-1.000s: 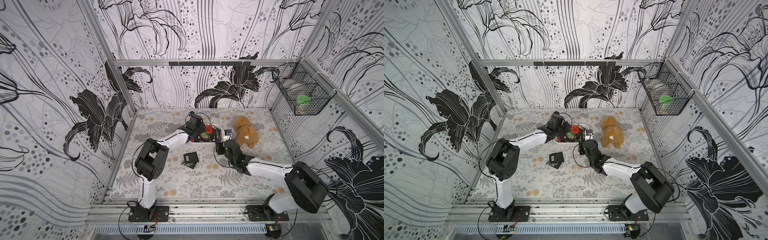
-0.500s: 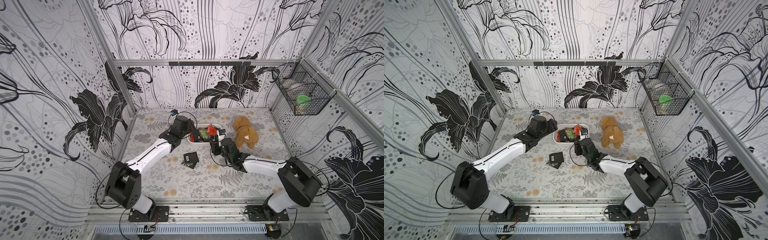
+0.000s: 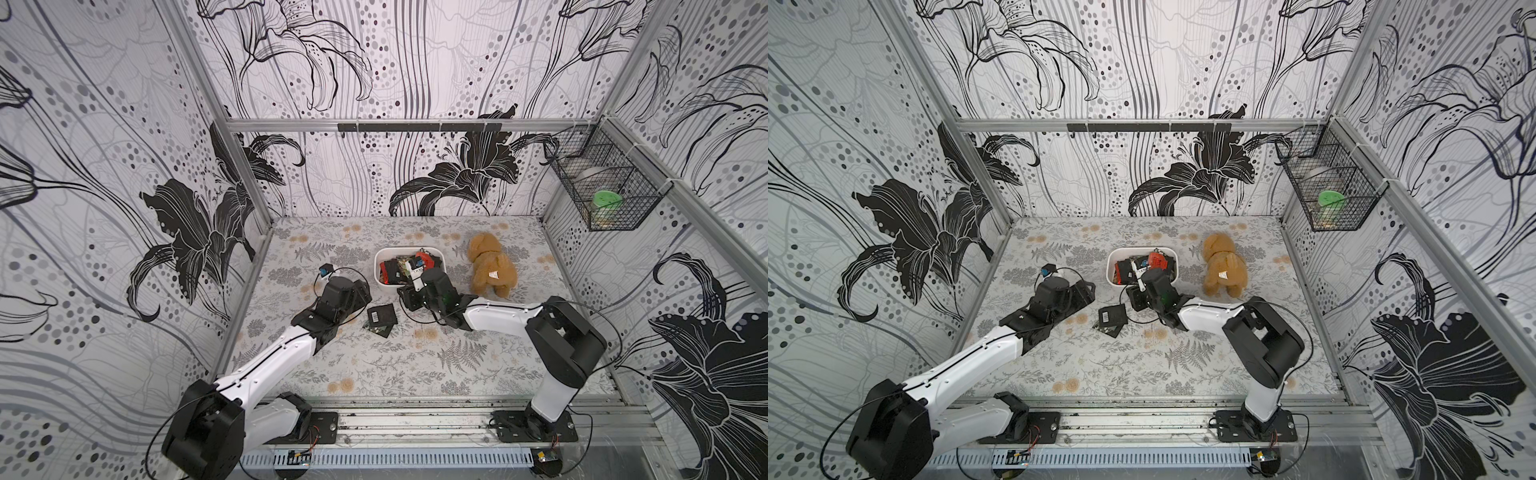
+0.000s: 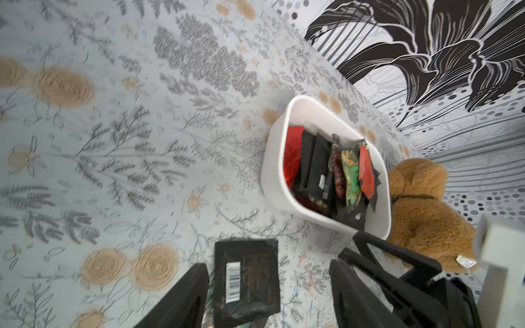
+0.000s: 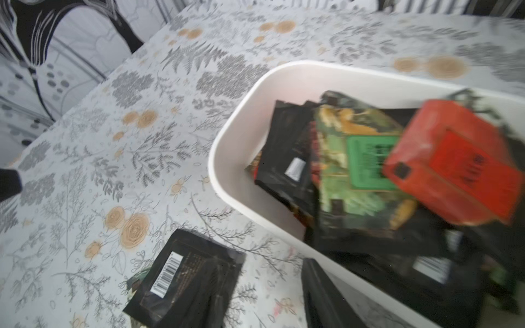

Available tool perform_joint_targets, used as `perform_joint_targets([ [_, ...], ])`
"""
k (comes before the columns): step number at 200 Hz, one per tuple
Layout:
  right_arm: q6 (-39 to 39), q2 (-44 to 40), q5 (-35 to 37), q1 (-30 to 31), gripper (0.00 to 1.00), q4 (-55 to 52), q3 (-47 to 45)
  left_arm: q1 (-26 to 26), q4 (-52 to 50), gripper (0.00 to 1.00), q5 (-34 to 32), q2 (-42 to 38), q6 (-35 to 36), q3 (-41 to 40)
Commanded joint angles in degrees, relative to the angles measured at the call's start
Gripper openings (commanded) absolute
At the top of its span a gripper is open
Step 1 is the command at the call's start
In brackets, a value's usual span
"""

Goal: Put the tea bags into the storage box
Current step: Pick up the tea bag from the center of the board.

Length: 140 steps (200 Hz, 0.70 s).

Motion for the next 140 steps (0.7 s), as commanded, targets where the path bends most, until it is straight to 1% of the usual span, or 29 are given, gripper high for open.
perform_joint_targets([
  [1, -1.80, 2.87, -5.00, 1.02, 0.44, -5.45, 2.64, 0.61, 5.23, 0.72, 3.42, -0.77, -4.11, -4.66],
  [12, -1.84, 3.96, -5.84, 1.27, 0.38, -6.75, 3.98, 0.77, 6.88, 0.71, 4.56, -0.59, -4.94, -6.38],
  [26, -1.84, 5.27, -6.13, 1.36, 0.36, -8.40, 5.43, 0.83, 8.74, 0.71, 5.47, -0.24, -5.95, -8.12],
  [33, -1.89, 5.82, -6.27, 1.49, 0.33, -8.93, 5.98, 0.83, 9.82, 0.71, 5.96, 0.06, -6.30, -8.88],
  [49, -1.89, 7.10, -6.40, 1.46, 0.32, -10.19, 7.28, 0.85, 11.39, 0.70, 6.55, 1.34, -7.33, -10.18],
  [60, -1.86, 7.99, -6.31, 1.54, 0.32, -10.81, 7.97, 0.98, 13.96, 0.68, 8.08, 2.60, -7.65, -10.89],
  [66, -1.84, 8.51, -6.23, 1.55, 0.30, -11.26, 8.45, 1.03, 14.97, 0.66, 8.88, 3.61, -7.74, -10.82],
  [100, -1.72, 11.13, -5.61, 1.57, 0.28, -13.82, 10.79, 1.04, 19.93, 0.56, 12.83, 9.30, -8.00, -9.14],
  [140, -1.74, 12.83, -4.66, 1.57, 0.25, -16.18, 12.65, 1.21, 19.47, 0.55, 10.54, 13.84, -7.11, -6.85],
])
